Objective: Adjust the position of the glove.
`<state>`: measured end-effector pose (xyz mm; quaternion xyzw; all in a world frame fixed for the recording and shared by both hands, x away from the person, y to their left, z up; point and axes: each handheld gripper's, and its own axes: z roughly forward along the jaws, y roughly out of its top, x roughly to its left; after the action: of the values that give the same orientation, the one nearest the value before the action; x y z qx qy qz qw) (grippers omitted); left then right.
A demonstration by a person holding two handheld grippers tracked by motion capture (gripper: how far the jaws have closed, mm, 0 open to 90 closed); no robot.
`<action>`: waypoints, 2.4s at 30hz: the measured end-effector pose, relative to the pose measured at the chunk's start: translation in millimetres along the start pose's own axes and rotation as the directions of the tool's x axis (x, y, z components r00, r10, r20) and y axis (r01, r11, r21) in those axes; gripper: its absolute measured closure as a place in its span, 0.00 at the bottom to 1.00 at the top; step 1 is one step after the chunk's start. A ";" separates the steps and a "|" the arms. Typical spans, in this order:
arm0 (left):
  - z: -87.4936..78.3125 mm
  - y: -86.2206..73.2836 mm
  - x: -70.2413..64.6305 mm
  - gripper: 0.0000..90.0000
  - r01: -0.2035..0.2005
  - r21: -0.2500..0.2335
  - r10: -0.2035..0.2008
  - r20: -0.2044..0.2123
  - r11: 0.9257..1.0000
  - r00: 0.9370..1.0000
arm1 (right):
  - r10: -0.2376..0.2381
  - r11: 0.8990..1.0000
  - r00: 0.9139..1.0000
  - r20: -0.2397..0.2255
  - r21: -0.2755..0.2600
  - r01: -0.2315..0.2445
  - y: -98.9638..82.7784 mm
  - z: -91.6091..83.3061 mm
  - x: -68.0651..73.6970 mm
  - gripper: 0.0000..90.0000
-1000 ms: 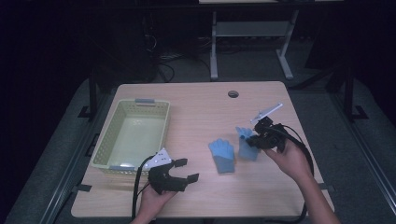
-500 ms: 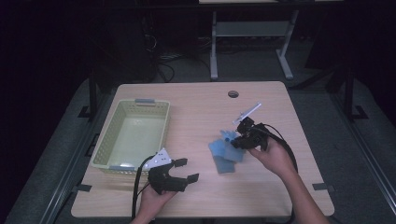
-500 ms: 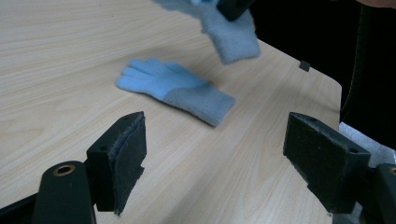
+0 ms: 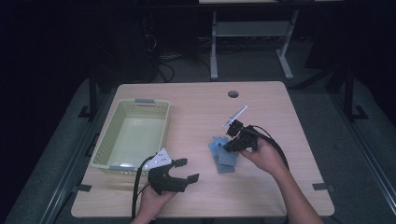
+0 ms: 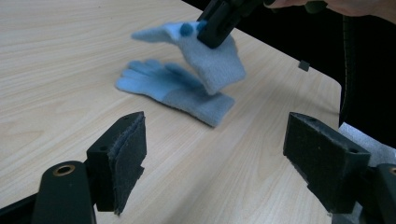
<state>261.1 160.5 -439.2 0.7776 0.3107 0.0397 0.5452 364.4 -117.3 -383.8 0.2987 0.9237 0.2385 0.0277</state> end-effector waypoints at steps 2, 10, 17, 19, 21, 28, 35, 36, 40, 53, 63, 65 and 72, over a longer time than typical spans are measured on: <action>-0.2 0.1 0.1 0.23 0.002 -0.001 -0.002 0.000 1.000 1.000 | -0.006 1.000 1.000 -0.005 0.005 0.006 -0.1 2.5 -0.3 0.90; 0.7 -0.2 -0.7 0.23 -0.005 -0.002 0.005 0.003 1.000 1.000 | -0.031 0.999 0.999 -0.023 0.034 0.031 1.1 10.2 1.3 0.90; 0.4 -0.1 0.2 0.23 -0.001 -0.003 0.001 0.003 1.000 1.000 | -0.047 0.997 0.999 -0.026 0.058 0.048 2.4 15.5 2.9 0.90; 0.5 0.0 0.3 0.23 -0.005 0.000 0.005 0.002 1.000 1.000 | -0.050 0.996 0.998 -0.030 0.069 0.052 2.3 17.4 2.3 0.89; 1.1 0.0 0.0 0.23 -0.007 0.004 0.007 0.004 1.000 1.000 | -0.046 0.996 0.999 -0.028 0.079 0.048 1.7 19.8 1.0 0.89; 1.5 -0.1 -0.4 0.23 -0.008 0.005 0.008 0.005 1.000 1.000 | -0.037 0.997 0.999 -0.037 0.072 0.040 -0.5 24.2 -1.1 0.88; 1.0 0.1 -0.8 0.23 -0.010 0.009 0.010 0.003 1.000 1.000 | -0.036 0.997 0.999 -0.037 0.070 0.039 -3.6 30.6 -1.2 0.84; 1.2 0.0 -0.9 0.23 -0.012 0.009 0.012 0.003 1.000 1.000 | -0.038 0.997 0.999 -0.034 0.070 0.040 -3.4 31.1 -1.2 0.83; 1.3 0.0 -0.8 0.23 -0.011 0.009 0.011 0.003 1.000 1.000 | -0.046 0.996 0.999 -0.019 0.075 0.048 -3.3 32.9 -1.6 0.81; 2.4 -0.5 -2.8 0.23 -0.010 0.007 0.010 0.011 1.000 1.000 | 0.007 1.000 1.000 0.015 0.012 -0.007 -5.6 24.0 -4.1 0.82; 2.7 -0.6 -2.7 0.24 0.005 0.001 -0.005 0.021 1.000 1.000 | 0.004 0.999 1.000 0.011 0.052 -0.005 -1.6 45.3 0.6 0.91; 2.5 -0.3 -3.3 0.24 0.004 -0.003 -0.004 0.022 1.000 1.000 | 0.001 0.998 1.000 0.015 0.057 -0.002 -1.8 49.4 0.6 0.91; 4.8 -1.2 -4.4 0.24 -0.001 0.011 0.001 0.023 1.000 1.000 | 0.054 0.998 0.998 -0.011 0.012 -0.054 -9.3 50.3 -2.7 0.84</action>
<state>258.9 154.5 -441.0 0.7810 0.3042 0.0292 0.5446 371.4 -104.2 -432.8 0.3221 0.9169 0.2354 0.0140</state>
